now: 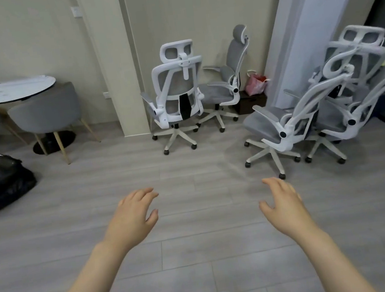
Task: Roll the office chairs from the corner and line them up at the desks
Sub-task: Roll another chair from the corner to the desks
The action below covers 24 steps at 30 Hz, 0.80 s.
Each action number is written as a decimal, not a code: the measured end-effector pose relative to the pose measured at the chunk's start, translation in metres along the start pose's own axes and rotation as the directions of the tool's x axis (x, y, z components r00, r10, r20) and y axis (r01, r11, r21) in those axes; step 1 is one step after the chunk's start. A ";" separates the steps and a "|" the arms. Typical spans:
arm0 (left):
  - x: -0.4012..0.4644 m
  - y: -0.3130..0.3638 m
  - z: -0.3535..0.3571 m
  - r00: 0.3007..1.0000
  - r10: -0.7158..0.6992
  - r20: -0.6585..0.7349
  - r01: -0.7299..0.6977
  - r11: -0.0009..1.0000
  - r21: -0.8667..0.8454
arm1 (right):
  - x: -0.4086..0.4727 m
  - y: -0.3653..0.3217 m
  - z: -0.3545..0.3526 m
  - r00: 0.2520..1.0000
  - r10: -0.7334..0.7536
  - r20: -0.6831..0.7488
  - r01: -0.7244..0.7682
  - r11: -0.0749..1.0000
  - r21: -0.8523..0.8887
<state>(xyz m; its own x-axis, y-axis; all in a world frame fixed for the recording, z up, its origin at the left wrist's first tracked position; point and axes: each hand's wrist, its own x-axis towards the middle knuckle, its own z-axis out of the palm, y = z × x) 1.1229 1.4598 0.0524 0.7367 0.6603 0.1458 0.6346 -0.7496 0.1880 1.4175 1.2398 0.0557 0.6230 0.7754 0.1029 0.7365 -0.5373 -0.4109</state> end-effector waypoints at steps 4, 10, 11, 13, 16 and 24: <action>0.105 -0.004 0.016 0.999 -0.037 0.017 0.037 0.999 0.000 | 0.124 0.020 -0.010 1.000 -0.011 0.015 0.012 0.998 -0.069; 0.245 -0.017 0.029 0.996 -0.086 -0.007 0.086 0.996 0.002 | 0.271 0.025 -0.010 0.994 -0.088 0.060 0.093 0.992 -0.088; 0.265 -0.022 0.031 0.996 -0.092 -0.020 0.092 0.996 -0.004 | 0.291 0.025 -0.007 0.994 -0.089 0.069 0.094 0.992 -0.083; 0.307 -0.035 0.037 0.994 -0.104 -0.026 0.104 0.995 -0.003 | 0.332 0.025 0.002 0.991 -0.100 0.087 0.107 0.990 -0.088; 0.371 -0.060 0.052 0.992 -0.123 -0.027 0.123 0.992 -0.004 | 0.395 0.025 0.018 0.990 -0.102 0.098 0.112 0.989 -0.100; 0.580 -0.124 0.088 0.994 -0.108 0.000 0.108 0.993 -0.039 | 0.609 0.015 0.050 0.989 -0.092 0.120 0.106 0.987 -0.118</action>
<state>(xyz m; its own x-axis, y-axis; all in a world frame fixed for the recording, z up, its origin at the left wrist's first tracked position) 1.4918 1.9316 0.0278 0.6639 0.7373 0.1249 0.7008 -0.6717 0.2403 1.7952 1.7209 0.0666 0.5167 0.8556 0.0311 0.8244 -0.4874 -0.2878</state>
